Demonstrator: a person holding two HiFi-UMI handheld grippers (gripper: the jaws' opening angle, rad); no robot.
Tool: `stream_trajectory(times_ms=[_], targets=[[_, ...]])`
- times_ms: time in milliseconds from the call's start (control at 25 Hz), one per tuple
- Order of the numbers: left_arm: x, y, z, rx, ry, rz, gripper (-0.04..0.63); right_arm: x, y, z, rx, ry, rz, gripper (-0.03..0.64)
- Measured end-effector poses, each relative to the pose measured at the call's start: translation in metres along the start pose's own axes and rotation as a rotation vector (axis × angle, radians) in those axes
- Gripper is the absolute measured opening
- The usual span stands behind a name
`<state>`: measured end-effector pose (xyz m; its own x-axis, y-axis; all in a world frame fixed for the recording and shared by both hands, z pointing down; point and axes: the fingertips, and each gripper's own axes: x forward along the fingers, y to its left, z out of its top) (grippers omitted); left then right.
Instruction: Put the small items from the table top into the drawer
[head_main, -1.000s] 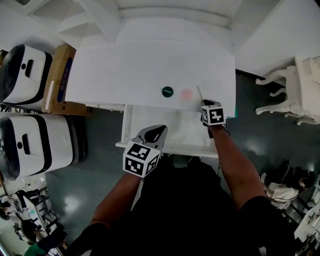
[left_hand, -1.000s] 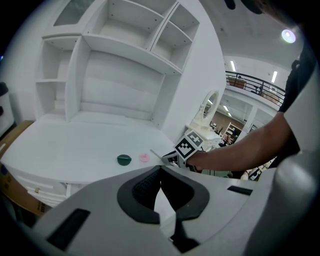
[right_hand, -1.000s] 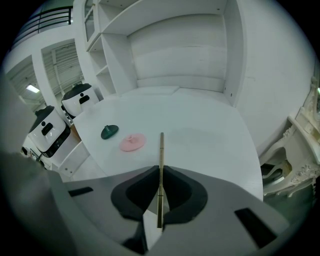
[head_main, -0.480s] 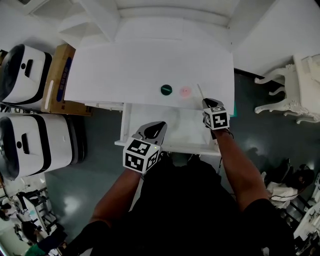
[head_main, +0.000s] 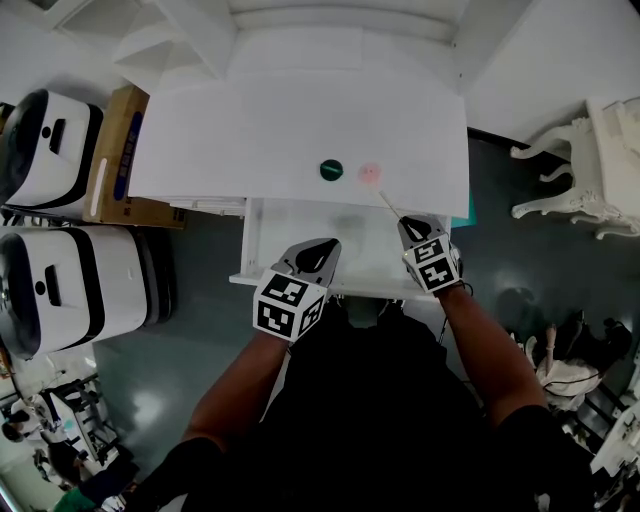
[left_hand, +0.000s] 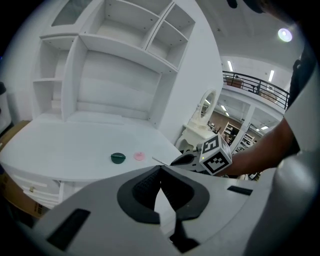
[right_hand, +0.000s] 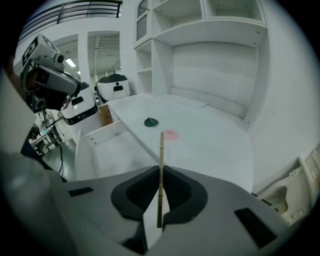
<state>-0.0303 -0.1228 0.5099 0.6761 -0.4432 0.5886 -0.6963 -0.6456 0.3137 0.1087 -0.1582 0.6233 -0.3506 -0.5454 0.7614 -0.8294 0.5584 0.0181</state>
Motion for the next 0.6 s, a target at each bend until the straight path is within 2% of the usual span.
stream_trajectory(times_ms=[320,600], targets=[[-0.002,-0.002,-0.016,0.010,0.055,0.012,0.003,0.016,0.034,-0.045,-0.141,0.099,0.077,0.043],[-0.005,-0.009,-0.018,-0.014,0.061,0.004,0.003,0.049,0.035,-0.073,-0.130,0.182,0.095,0.043]])
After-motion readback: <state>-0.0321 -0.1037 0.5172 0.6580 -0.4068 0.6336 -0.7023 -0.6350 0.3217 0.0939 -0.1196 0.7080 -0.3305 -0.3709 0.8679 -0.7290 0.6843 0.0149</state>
